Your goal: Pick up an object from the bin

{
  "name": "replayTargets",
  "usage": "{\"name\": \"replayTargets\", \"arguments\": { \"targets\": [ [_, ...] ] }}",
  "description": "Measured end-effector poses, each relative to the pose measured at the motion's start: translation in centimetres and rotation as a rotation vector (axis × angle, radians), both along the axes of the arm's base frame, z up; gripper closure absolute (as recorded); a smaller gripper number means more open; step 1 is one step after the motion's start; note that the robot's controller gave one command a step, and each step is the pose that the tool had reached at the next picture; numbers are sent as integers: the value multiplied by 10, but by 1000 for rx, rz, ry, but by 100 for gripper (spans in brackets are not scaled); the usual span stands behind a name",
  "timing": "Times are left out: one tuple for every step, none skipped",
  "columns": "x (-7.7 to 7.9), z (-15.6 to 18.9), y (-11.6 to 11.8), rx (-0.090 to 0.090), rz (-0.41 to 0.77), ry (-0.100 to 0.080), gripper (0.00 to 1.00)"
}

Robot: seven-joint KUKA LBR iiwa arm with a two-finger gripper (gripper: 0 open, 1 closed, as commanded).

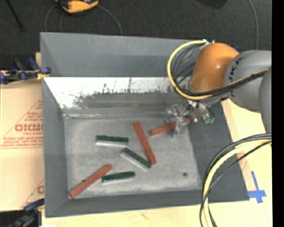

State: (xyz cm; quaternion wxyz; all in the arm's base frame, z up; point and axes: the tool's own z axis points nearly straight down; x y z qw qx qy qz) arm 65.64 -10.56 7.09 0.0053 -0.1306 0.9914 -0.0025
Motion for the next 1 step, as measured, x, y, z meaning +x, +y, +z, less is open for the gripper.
{"name": "replayTargets", "arguments": {
  "targets": [
    [3, 61, -1, 0, 0, 0, 100]
  ]
}}
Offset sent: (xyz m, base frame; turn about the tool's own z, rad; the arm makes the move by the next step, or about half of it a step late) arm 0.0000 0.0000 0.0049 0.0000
